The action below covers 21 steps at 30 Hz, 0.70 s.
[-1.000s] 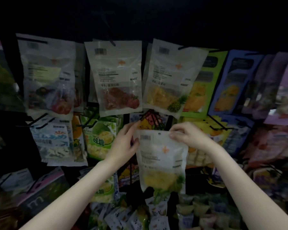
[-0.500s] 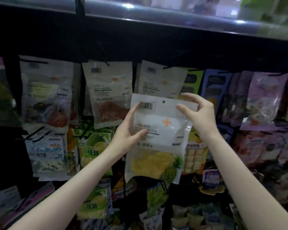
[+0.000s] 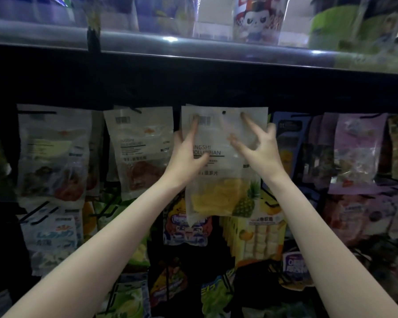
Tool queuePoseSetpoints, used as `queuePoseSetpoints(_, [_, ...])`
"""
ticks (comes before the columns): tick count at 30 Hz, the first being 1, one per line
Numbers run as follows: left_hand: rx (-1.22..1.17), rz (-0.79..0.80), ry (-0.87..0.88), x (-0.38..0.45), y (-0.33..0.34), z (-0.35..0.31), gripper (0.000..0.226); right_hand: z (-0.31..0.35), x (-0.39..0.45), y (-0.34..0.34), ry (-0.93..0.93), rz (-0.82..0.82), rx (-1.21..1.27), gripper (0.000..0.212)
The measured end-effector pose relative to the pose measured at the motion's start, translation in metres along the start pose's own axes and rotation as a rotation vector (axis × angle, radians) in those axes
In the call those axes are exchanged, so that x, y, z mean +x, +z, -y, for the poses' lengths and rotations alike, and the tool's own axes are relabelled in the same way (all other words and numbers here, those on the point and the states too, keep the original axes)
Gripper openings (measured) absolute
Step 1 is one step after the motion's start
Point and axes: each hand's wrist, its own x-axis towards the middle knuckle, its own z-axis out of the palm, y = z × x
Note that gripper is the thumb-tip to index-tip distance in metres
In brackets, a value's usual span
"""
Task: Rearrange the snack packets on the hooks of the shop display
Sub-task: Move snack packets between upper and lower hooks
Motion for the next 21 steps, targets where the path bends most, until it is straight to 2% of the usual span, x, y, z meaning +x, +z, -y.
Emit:
queuePoseSetpoints(6, [0.039,0.006,-0.027,0.028,0.009,0.001,0.077,-0.013,0.029,0.003,0.040,0.007,0.002,0.063])
queuePoseSetpoints(12, [0.099,0.003,-0.040,0.031,0.017,0.015,0.075,-0.032,0.042,0.015,0.002,0.073,-0.120,0.064])
queuePoseSetpoints(17, [0.070,0.080,-0.073,0.023,0.021,0.024,0.090,-0.049,0.046,0.024,0.060,0.245,-0.174,0.110])
queuePoseSetpoints(21, [0.016,0.172,-0.067,0.014,0.028,0.041,0.101,-0.059,0.055,0.026,0.089,0.291,-0.182,0.109])
